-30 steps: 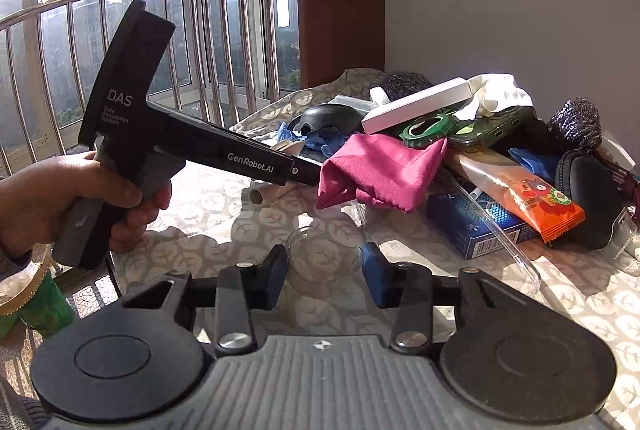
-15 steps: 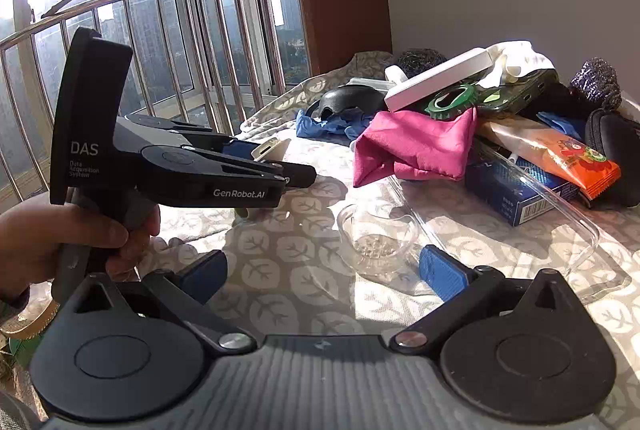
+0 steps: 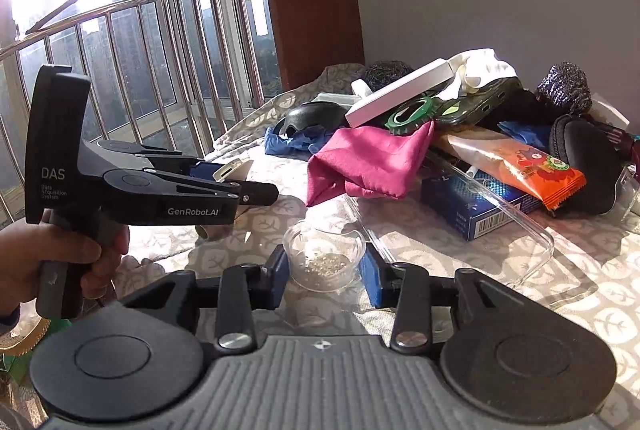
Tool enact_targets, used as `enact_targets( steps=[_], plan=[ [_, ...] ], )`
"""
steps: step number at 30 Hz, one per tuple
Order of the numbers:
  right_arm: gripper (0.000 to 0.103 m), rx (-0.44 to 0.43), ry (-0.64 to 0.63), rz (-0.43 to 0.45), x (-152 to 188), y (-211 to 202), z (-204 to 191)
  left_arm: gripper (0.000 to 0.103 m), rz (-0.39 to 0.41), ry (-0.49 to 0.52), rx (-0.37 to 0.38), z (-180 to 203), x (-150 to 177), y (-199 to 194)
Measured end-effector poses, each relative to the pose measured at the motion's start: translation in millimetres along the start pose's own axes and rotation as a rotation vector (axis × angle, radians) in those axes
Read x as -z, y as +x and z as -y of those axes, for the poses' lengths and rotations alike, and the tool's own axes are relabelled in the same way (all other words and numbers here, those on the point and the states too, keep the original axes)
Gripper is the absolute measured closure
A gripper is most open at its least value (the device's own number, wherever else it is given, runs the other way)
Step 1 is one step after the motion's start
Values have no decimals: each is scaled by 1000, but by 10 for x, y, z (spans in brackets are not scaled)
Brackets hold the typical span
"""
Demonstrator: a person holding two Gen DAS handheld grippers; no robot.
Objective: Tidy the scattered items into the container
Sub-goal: 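Lift both held items and carry them over the orange box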
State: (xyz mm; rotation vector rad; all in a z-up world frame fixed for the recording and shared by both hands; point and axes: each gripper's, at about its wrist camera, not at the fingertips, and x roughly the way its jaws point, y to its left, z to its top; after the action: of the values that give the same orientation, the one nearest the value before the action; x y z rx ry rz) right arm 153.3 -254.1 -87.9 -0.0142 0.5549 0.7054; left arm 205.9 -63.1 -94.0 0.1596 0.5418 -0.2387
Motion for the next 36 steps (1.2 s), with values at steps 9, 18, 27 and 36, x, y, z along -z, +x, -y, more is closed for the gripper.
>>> enact_targets(
  steps=[9,18,27,36],
  plan=[
    [66,-34,28,28,-25,-145,3,62,81,44,-4,102,-119,-279],
    [66,7,41,85,-46,-351,142,62,112,152,-28,432,-383,-209],
    [66,119,133,141,51,-666,606,62,155,242,30,977,-654,-66],
    [66,237,218,208,250,-1056,1020,62,158,342,83,1481,-761,61]
  ],
)
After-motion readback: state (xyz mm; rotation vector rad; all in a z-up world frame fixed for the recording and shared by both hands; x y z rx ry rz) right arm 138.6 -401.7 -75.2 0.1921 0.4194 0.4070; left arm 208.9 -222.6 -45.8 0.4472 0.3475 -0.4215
